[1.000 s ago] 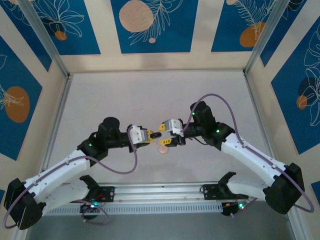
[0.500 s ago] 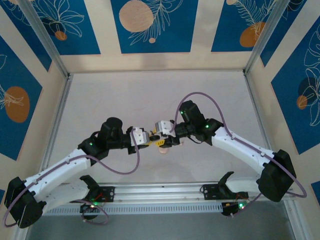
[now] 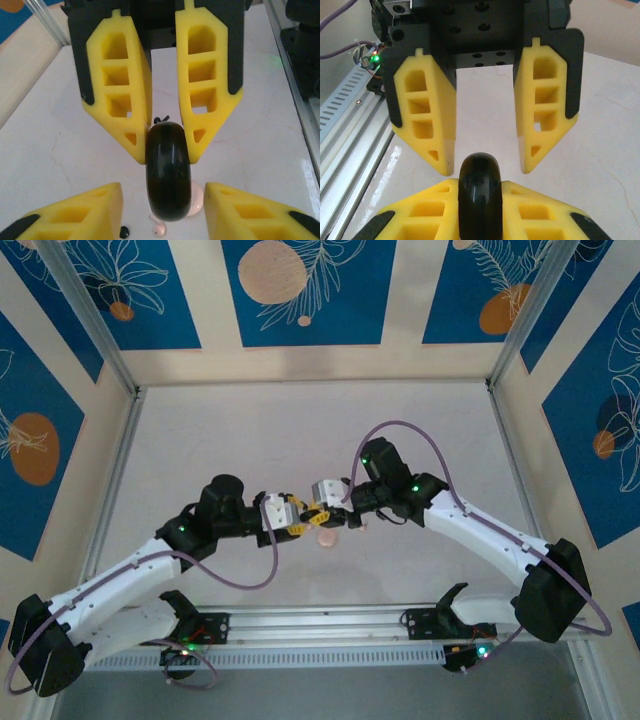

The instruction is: Insert the wireless bluetooth earbuds into the charging case

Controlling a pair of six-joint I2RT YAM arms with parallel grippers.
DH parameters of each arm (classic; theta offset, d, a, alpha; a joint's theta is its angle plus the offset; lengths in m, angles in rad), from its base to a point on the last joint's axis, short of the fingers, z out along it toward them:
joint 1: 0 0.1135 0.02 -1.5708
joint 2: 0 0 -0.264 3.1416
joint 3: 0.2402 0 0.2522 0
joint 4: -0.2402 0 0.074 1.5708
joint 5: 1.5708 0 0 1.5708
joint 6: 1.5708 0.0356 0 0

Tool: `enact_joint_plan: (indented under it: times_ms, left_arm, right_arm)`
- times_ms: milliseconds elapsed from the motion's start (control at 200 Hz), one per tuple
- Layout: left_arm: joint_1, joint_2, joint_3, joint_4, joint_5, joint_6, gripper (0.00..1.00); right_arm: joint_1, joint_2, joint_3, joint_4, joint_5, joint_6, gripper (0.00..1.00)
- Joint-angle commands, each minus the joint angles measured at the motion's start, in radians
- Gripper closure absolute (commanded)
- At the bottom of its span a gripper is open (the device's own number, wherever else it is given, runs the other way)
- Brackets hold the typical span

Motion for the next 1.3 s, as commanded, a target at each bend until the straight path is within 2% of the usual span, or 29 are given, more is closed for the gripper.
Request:
enact_joint_plan:
  times_ms: [0,135,380,600,780,950,1110,1290]
  left_arm:
    - [-0.010,-0.020,-0.044,0.108,0.035,-0.012,0.54]
    - [-0.010,0.007,-0.056,0.158,0.077,-0.044,0.51]
    - [-0.010,0.014,-0.079,0.262,0.130,-0.097,0.49]
    - [-0.011,0.015,-0.090,0.310,0.157,-0.130,0.50]
    - [-0.010,0.018,-0.095,0.337,0.170,-0.147,0.59]
    - [-0.011,0.015,-0.093,0.347,0.185,-0.155,0.76]
    - [-0.011,0.009,-0.092,0.340,0.189,-0.151,0.82]
    - [-0.011,0.009,-0.092,0.334,0.193,-0.147,0.83]
  right_arm:
    - [-0.046,-0.049,-0.005,-0.015,-0.147,0.007,0.81]
    - [-0.074,-0.050,0.009,-0.048,-0.231,0.021,0.82]
    - [-0.075,-0.041,0.014,-0.050,-0.257,0.022,0.82]
    - [-0.074,-0.033,-0.002,0.018,-0.299,0.058,0.82]
    - [-0.074,-0.031,-0.016,0.065,-0.313,0.082,0.82]
    - [-0.073,-0.029,-0.014,0.060,-0.308,0.083,0.82]
    - [-0.072,-0.027,-0.008,0.034,-0.277,0.077,0.81]
    - [-0.089,-0.035,-0.016,0.110,-0.190,0.181,0.63]
